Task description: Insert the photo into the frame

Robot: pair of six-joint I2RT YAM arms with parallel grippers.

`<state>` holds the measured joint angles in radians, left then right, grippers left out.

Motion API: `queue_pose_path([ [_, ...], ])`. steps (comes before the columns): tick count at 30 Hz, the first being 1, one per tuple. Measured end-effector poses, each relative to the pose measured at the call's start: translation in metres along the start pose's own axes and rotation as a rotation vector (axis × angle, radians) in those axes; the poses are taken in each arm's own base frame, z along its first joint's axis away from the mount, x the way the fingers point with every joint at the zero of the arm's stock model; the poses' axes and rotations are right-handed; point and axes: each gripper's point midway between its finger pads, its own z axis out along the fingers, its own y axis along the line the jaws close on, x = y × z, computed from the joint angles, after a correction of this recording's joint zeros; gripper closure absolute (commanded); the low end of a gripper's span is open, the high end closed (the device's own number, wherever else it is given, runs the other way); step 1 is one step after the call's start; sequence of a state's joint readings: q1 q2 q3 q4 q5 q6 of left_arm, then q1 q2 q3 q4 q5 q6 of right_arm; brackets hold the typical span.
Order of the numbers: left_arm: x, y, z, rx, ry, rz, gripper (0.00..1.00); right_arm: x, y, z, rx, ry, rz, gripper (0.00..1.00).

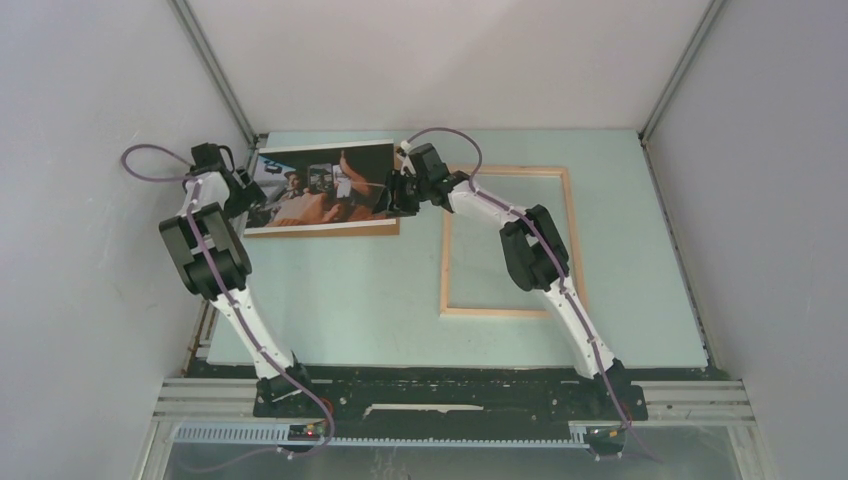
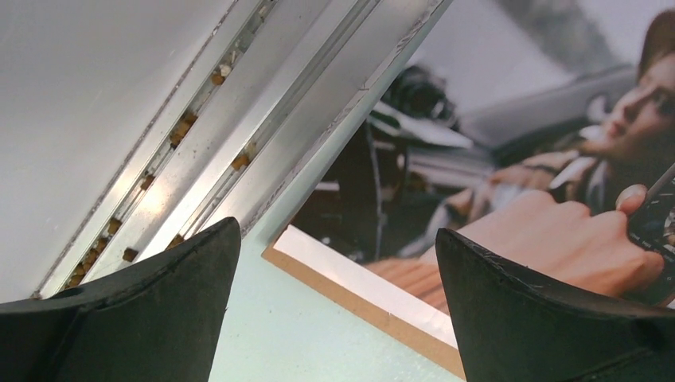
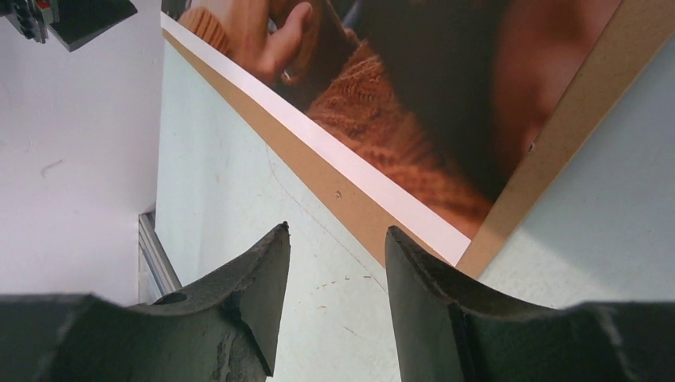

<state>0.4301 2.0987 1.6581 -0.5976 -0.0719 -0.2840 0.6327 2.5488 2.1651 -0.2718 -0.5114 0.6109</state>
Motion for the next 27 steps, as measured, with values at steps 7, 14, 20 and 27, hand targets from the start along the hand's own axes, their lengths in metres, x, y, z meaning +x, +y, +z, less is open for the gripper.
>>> queue_pose_path([
  [7, 0.000, -0.010, 0.013, 0.052, 0.027, -0.006, 0.00, 0.005, -0.014, 0.011, 0.009, 0.013, 0.026, 0.45],
  [14, 0.009, -0.016, 0.021, 0.089, 0.086, -0.009, 0.00, 0.004, -0.020, 0.013, 0.005, 0.017, 0.054, 0.45],
  [20, 0.011, -0.017, 0.019, 0.116, 0.108, -0.018, 0.03, -0.001, -0.019, 0.017, 0.000, 0.009, 0.058, 0.45],
  [27, 0.012, -0.022, 0.011, 0.189, 0.112, -0.039, 0.05, -0.002, -0.019, 0.021, -0.006, 0.007, 0.059, 0.45],
])
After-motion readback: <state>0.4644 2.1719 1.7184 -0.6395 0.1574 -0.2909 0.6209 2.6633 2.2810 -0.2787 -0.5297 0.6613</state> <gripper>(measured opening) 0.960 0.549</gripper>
